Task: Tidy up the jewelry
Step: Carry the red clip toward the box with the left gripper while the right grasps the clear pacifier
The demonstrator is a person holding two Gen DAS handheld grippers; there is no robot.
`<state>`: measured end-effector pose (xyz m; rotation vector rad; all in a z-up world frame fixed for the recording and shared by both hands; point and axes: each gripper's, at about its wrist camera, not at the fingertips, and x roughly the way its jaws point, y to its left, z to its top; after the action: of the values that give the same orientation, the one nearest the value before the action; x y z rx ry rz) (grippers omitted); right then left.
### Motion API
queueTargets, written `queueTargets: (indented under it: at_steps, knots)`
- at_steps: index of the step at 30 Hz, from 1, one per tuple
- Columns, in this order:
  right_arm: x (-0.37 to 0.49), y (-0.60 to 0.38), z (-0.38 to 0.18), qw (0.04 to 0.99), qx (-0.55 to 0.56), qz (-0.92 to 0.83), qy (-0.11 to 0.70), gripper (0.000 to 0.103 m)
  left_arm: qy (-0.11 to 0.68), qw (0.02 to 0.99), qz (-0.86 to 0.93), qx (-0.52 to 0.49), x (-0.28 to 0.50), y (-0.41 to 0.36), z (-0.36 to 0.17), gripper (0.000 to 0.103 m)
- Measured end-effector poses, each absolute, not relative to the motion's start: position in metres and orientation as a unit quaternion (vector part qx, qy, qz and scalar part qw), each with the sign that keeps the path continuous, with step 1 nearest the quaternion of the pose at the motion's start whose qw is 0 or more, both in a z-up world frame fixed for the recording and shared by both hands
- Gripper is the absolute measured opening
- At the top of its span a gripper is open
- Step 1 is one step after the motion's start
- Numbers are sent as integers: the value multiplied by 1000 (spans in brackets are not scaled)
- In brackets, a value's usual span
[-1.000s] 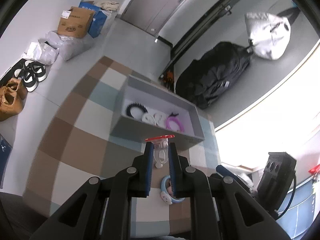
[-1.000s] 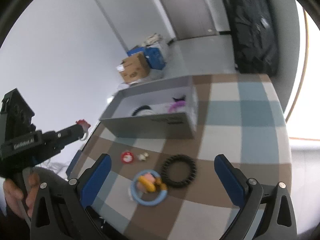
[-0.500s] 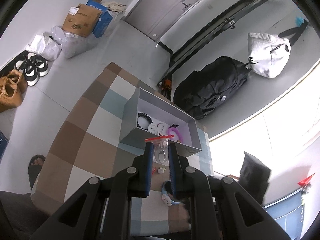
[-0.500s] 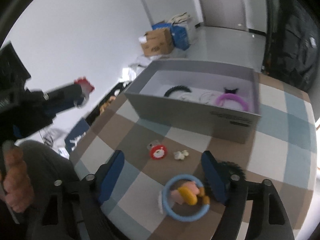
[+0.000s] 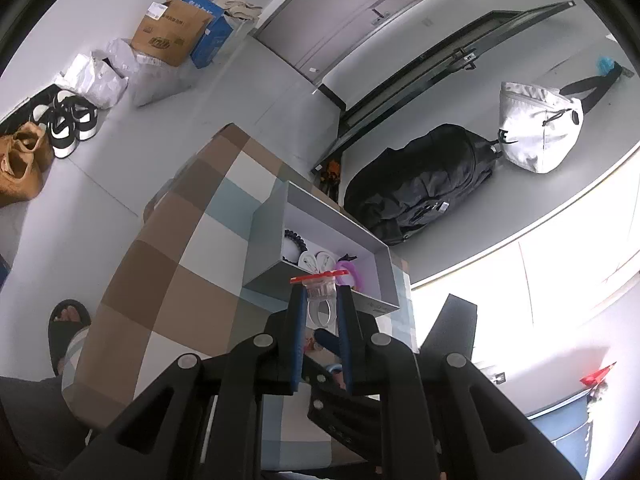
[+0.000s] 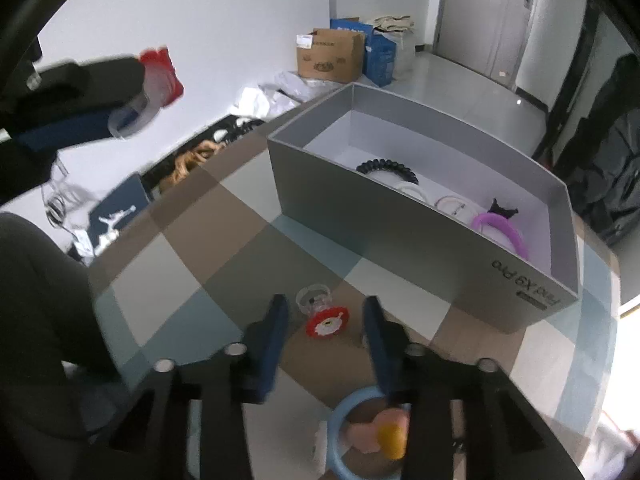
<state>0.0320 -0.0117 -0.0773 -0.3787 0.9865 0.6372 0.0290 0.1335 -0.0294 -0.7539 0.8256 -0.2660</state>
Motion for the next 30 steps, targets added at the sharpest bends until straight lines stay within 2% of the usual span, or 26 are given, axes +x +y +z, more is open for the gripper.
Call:
queueTargets:
  at_steps: [2,18,30]
  knots:
    - [33,-7,-81,814,-192,292,464,21,391,838,-126,-359,29,134,-29,10]
    - [29,-27,-68,824,-142,299,460,19,397,847,-123,-331,30,126,-28,10]
    - [21,-62,-37,846,-89,300,432,19,401,870,-120,-261,32,95,-23,10]
